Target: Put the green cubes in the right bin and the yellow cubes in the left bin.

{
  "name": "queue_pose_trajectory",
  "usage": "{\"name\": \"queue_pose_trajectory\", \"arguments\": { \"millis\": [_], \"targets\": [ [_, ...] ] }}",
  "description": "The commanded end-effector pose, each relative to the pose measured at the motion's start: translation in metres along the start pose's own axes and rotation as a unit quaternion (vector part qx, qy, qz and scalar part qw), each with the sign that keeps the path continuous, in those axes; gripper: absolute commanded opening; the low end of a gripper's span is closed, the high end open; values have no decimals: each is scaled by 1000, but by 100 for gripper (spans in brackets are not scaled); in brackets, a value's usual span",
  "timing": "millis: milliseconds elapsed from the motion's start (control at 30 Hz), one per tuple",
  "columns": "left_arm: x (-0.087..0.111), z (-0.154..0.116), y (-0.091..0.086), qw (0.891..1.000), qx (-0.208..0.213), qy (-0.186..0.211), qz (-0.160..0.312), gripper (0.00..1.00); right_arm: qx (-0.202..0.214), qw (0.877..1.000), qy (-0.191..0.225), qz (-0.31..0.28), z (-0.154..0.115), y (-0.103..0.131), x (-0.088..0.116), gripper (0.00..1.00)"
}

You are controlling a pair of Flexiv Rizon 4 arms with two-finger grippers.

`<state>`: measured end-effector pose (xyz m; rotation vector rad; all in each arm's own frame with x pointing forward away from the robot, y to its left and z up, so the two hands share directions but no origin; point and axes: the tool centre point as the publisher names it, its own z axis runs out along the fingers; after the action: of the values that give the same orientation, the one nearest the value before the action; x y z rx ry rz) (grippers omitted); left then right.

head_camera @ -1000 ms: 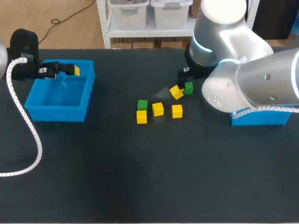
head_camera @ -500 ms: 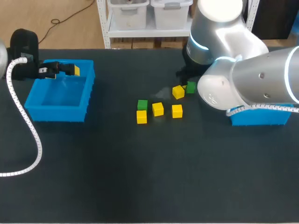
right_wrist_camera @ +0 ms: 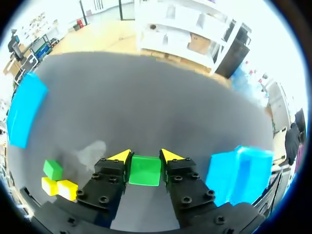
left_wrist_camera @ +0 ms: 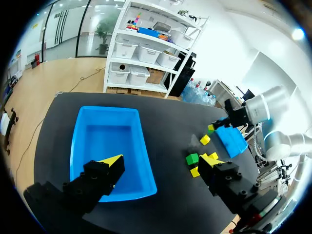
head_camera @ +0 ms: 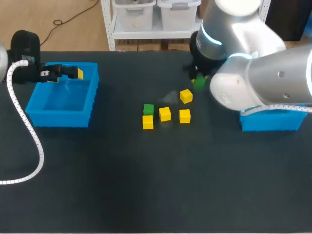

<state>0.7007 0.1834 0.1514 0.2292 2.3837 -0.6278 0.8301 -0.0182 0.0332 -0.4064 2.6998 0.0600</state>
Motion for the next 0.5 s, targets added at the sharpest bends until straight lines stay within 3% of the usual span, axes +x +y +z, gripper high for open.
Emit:
{"name": "queue_pose_trajectory", "arguments": {
  "millis": [33, 267, 500],
  "targets": [
    [1, 0, 1, 1000, 3, -3, 1, 100, 7, 998, -62, 5, -61, -17, 16, 0],
    [1, 0, 1, 1000, 3, -3, 1, 100, 27, 991, -123, 43, -121, -65, 28, 0],
    [1, 0, 1, 1000, 3, -3, 1, 100, 48, 983, -141, 108, -144, -111, 61, 0]
  ]
}}
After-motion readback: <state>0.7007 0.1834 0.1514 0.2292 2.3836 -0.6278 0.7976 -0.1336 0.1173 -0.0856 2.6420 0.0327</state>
